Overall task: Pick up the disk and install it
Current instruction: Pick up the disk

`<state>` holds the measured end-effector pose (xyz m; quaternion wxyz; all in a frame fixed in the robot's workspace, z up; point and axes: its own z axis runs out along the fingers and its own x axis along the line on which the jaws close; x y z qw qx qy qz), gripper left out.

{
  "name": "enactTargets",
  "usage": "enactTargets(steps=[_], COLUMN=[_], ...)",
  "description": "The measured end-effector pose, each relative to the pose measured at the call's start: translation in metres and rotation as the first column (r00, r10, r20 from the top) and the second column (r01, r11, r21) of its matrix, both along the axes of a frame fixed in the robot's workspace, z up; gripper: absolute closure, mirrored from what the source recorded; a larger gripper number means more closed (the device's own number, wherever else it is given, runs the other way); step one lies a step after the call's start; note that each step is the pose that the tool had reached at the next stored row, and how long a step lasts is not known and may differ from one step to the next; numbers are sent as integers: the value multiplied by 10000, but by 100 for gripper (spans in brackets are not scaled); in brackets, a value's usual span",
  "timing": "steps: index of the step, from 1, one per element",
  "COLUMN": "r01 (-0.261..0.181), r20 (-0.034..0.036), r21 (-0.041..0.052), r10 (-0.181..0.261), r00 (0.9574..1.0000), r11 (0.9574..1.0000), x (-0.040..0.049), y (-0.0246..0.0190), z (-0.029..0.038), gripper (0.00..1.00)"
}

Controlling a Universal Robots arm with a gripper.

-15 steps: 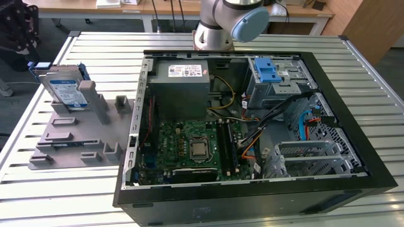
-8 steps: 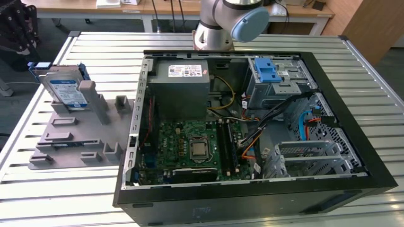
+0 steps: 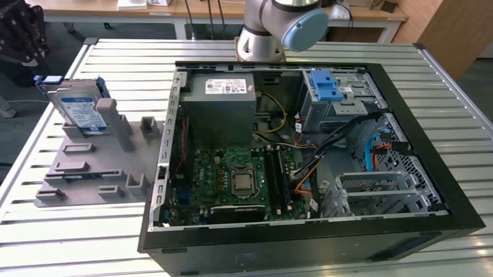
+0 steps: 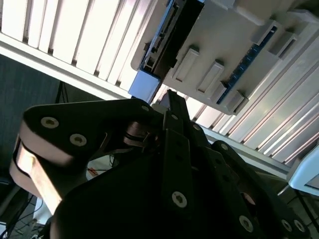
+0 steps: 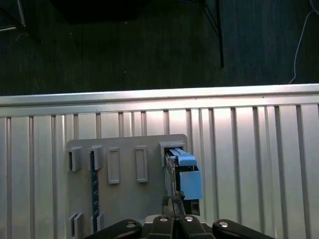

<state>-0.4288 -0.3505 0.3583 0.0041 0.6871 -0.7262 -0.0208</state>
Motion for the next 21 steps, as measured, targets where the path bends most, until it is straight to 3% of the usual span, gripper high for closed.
enactTargets(steps=[2,5,10,13,16,19,21], r01=[-13,-19,88,90,83,-261,-588], r20=[109,214,211,208,213,212,213], r21=[180,263,261,259,262,261,261], r10=[11,13,-94,-96,-89,255,583], r00=[9999,9998,9997,9997,9997,9995,9981], r11=[9998,9997,9996,9996,9996,9993,9979], x=[-5,-15,-59,-60,-59,-61,-62], y=[0,2,4,5,6,6,6], z=[-3,-27,-110,-113,-120,-135,-150], gripper=[89,89,84,65,59,42,42])
